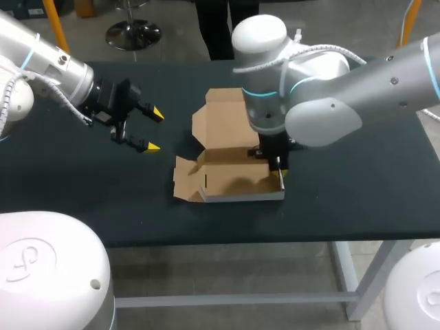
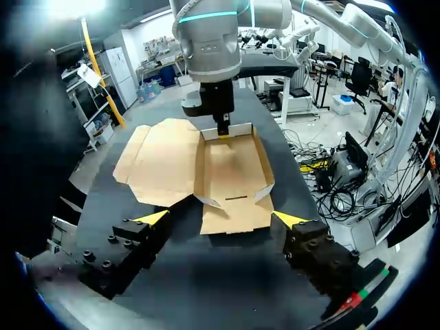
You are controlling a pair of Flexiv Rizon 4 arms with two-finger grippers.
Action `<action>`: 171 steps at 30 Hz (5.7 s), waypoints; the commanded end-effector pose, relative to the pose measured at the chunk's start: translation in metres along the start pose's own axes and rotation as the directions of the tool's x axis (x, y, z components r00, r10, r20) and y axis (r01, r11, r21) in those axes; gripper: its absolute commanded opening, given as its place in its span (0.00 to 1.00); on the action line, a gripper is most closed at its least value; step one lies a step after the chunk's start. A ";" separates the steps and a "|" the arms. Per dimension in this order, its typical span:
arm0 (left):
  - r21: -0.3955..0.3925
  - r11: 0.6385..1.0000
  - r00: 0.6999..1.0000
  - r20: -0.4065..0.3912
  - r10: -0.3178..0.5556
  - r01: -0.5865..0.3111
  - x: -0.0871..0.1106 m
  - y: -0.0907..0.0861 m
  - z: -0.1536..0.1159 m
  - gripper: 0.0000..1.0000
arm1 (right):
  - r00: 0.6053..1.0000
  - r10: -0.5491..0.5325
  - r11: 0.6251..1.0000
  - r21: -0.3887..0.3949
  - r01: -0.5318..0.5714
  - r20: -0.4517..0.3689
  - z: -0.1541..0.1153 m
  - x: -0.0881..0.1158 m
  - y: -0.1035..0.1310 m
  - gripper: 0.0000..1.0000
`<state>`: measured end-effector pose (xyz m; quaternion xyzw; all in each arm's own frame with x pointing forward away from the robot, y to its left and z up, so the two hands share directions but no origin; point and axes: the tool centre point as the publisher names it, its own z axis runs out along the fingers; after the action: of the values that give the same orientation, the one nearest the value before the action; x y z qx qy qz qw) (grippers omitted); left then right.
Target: Assemble the packaging by folding the flat box into shape, placing the metal phone stand inside, and closing the box properly
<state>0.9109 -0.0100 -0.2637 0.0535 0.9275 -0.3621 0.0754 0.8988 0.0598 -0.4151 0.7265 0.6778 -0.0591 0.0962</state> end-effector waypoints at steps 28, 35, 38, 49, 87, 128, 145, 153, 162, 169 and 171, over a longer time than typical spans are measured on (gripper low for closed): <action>-0.003 1.000 1.000 -0.004 -0.001 0.001 0.000 -0.001 -0.001 1.00 | 0.990 0.009 0.999 -0.041 -0.015 -0.138 -0.004 0.003 -0.002 0.00; -0.003 1.000 1.000 -0.004 -0.001 0.001 0.000 -0.001 -0.001 1.00 | 0.976 -0.041 0.999 -0.020 0.037 -0.213 -0.004 0.011 0.001 0.00; -0.003 1.000 1.000 -0.004 -0.001 0.001 0.000 -0.001 -0.001 1.00 | 0.972 -0.056 0.998 -0.019 0.053 -0.226 -0.004 0.015 0.001 0.00; -0.003 1.000 1.000 -0.004 -0.001 0.001 0.000 -0.001 -0.001 1.00 | 0.973 -0.063 0.998 -0.006 0.063 -0.221 -0.005 0.025 0.001 0.00; -0.003 1.000 1.000 -0.004 -0.001 0.001 0.000 -0.001 -0.001 1.00 | 0.980 -0.051 0.999 0.001 0.052 -0.193 -0.003 0.030 -0.002 0.00; 0.265 -0.132 -0.272 0.609 -0.745 0.955 0.014 0.041 0.013 1.00 | 0.980 -0.051 0.999 0.001 0.052 -0.193 -0.003 0.030 -0.002 0.00; 0.078 -0.230 -0.242 0.410 -0.880 0.970 0.004 0.078 0.037 1.00 | 0.980 -0.051 0.999 0.001 0.052 -0.193 -0.003 0.030 -0.002 0.00; 0.029 -0.178 -0.177 0.351 -0.920 0.984 0.007 0.078 0.044 0.95 | 0.980 -0.051 0.999 0.001 0.052 -0.193 -0.003 0.030 -0.002 0.00; -0.012 -0.118 -0.108 0.302 -0.947 0.993 0.018 0.081 0.060 0.85 | 0.980 -0.051 0.999 0.001 0.052 -0.193 -0.003 0.030 -0.002 0.00; -0.024 -0.095 -0.086 0.247 -0.965 0.995 0.027 0.080 0.071 0.76 | 0.980 -0.051 0.999 0.001 0.052 -0.193 -0.003 0.030 -0.002 0.00; -0.025 -0.092 -0.084 0.240 -0.967 0.995 0.030 0.079 0.073 0.72 | 0.980 -0.051 0.999 0.001 0.052 -0.193 -0.003 0.030 -0.002 0.00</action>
<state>0.9047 -0.0002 -0.3712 -0.6776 0.6913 -0.2061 -0.1432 0.8982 0.0892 -0.4197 0.7115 0.7022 0.0088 0.0270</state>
